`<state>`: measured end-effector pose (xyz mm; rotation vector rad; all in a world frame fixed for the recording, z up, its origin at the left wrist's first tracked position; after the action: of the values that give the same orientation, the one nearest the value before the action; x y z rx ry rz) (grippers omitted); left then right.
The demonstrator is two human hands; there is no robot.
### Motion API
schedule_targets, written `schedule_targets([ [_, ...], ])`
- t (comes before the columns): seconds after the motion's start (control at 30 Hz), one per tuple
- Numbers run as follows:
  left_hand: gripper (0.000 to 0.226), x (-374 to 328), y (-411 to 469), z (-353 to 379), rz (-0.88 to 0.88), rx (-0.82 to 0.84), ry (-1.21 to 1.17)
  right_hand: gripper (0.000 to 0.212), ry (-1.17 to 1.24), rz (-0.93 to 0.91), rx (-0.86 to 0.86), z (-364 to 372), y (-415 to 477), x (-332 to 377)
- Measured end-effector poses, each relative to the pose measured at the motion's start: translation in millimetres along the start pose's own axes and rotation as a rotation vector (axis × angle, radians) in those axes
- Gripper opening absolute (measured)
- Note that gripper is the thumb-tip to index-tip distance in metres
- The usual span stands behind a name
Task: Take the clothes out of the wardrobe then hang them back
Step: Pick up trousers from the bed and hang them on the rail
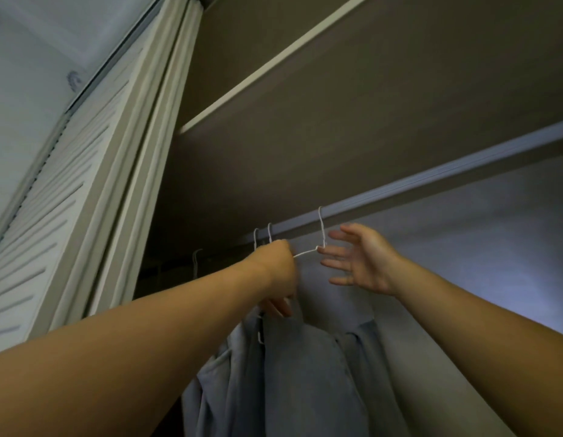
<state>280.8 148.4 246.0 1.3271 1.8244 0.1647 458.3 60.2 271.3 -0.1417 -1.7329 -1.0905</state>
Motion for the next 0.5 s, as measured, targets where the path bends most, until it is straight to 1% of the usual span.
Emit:
schedule_targets([
  [0.07,0.053,4,3,-4,0.135,-0.045,0.291,0.034,-0.209,-0.139,-0.206,1,3,-3],
  [0.1,0.053,3,-2,-5,0.198,-0.070,0.427,0.036,-0.299,-0.217,-0.311,2,3,-5],
  [0.13,0.049,3,-4,-5,0.252,-0.094,0.534,0.041,-0.384,-0.272,-0.360,3,5,-10],
  [0.17,0.045,4,-5,-5,0.286,-0.122,0.615,0.048,-0.462,-0.291,-0.343,7,7,-16],
  [0.2,0.041,6,-3,-7,0.305,-0.141,0.657,0.055,-0.523,-0.285,-0.289,13,10,-24],
  [0.27,0.038,9,-4,-10,0.340,-0.185,0.744,0.065,-0.578,-0.271,-0.202,25,16,-41],
  [0.3,0.039,11,-5,-12,0.356,-0.203,0.774,0.068,-0.583,-0.279,-0.189,32,19,-46],
  [0.37,0.044,15,-7,-13,0.363,-0.188,0.802,0.071,-0.545,-0.293,-0.186,44,24,-52],
  [0.43,0.053,22,-7,-15,0.329,-0.163,0.825,0.077,-0.492,-0.247,-0.164,53,32,-56],
  [0.5,0.056,30,-3,-16,0.290,-0.148,0.868,0.085,-0.491,-0.224,-0.132,63,42,-62],
])
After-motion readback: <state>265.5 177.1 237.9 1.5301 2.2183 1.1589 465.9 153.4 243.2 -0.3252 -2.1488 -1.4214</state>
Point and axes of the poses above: each hand's wrist, its own y-axis towards the middle knuckle, its own z-axis out of the palm, x = y × z, the point moved 2 cm from there along y, towards the middle knuckle, and after that the axes turned 6 degrees about -y, right-handed, at the moved point
